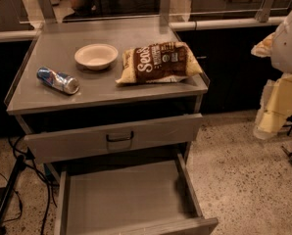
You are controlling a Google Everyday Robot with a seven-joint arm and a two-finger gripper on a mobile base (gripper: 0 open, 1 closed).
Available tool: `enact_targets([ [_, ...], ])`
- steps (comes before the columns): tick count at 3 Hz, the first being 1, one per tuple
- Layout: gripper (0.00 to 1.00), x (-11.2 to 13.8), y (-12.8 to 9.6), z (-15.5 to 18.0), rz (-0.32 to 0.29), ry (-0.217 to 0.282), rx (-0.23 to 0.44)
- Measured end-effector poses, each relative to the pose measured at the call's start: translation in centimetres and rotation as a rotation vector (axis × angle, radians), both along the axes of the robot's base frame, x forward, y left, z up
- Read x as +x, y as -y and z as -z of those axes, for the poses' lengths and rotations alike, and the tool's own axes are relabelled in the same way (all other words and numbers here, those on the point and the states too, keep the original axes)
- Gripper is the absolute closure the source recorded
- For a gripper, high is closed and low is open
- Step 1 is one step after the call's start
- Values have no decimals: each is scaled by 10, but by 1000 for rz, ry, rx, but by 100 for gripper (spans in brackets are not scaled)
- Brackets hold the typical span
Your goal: Place redbull can into middle drawer
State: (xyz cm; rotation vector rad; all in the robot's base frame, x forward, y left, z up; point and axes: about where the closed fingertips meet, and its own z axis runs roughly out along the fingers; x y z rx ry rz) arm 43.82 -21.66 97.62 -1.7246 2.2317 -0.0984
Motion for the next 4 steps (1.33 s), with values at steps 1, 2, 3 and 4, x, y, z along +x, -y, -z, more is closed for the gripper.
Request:
enact_targets([
  [1, 0, 6, -9, 1, -7, 11, 9],
  [2, 0, 12, -34, 1, -37, -3, 1],
  [3, 0, 12, -34, 1, -37, -3, 2],
  [4, 0, 12, -64, 3, -65, 3, 57],
])
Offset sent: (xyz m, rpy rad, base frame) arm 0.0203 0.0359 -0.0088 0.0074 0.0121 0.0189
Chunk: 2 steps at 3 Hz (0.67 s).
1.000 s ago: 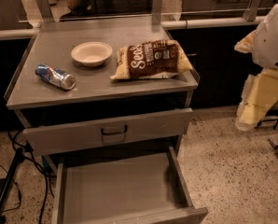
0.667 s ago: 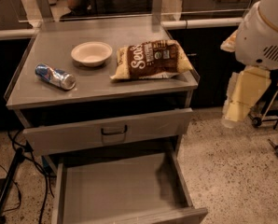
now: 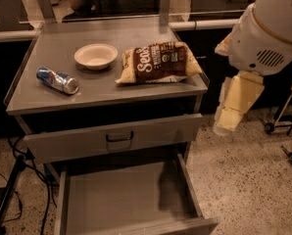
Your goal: Place redbull can into middle drawer
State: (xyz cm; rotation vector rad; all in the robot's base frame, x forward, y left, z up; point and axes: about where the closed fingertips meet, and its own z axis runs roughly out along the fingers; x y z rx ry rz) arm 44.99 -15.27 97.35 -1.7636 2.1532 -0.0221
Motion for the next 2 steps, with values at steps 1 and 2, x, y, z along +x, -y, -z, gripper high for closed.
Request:
enact_targets([
  [1, 0, 12, -51, 7, -57, -13, 76],
  [2, 0, 12, -51, 7, -57, -13, 76],
])
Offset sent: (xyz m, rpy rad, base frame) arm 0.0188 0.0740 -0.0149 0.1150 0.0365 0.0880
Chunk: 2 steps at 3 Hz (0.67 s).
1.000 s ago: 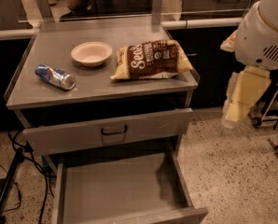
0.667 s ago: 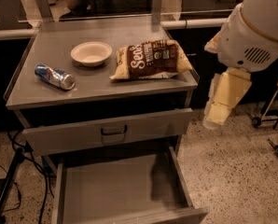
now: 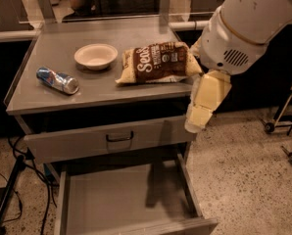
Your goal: Place redbull can into middle drawer
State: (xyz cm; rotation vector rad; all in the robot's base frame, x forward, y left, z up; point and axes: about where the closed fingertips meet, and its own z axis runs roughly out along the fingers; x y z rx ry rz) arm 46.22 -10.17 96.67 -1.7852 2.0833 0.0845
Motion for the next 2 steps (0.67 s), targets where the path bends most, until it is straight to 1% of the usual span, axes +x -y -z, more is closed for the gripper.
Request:
enact_targets([
  [1, 0, 4, -10, 4, -5, 2, 15],
  [2, 0, 27, -21, 10, 16, 13, 6],
])
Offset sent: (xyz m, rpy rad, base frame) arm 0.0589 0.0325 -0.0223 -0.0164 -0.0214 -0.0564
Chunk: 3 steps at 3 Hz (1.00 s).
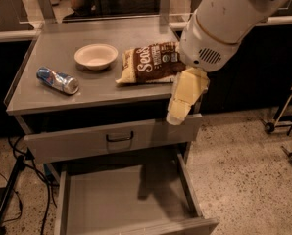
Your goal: Place redbull can into middle drawer
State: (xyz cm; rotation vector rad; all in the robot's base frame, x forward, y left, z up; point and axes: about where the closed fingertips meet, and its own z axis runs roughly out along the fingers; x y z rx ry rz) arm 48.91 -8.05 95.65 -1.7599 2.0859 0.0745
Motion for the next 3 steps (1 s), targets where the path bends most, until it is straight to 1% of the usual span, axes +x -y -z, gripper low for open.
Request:
enact_targets([
  [1, 0, 42, -1, 21, 34, -27, 5],
  [2, 0, 42, -1, 22, 34, -27, 5],
  [3, 0, 45, -17, 18, 66, -39, -12],
])
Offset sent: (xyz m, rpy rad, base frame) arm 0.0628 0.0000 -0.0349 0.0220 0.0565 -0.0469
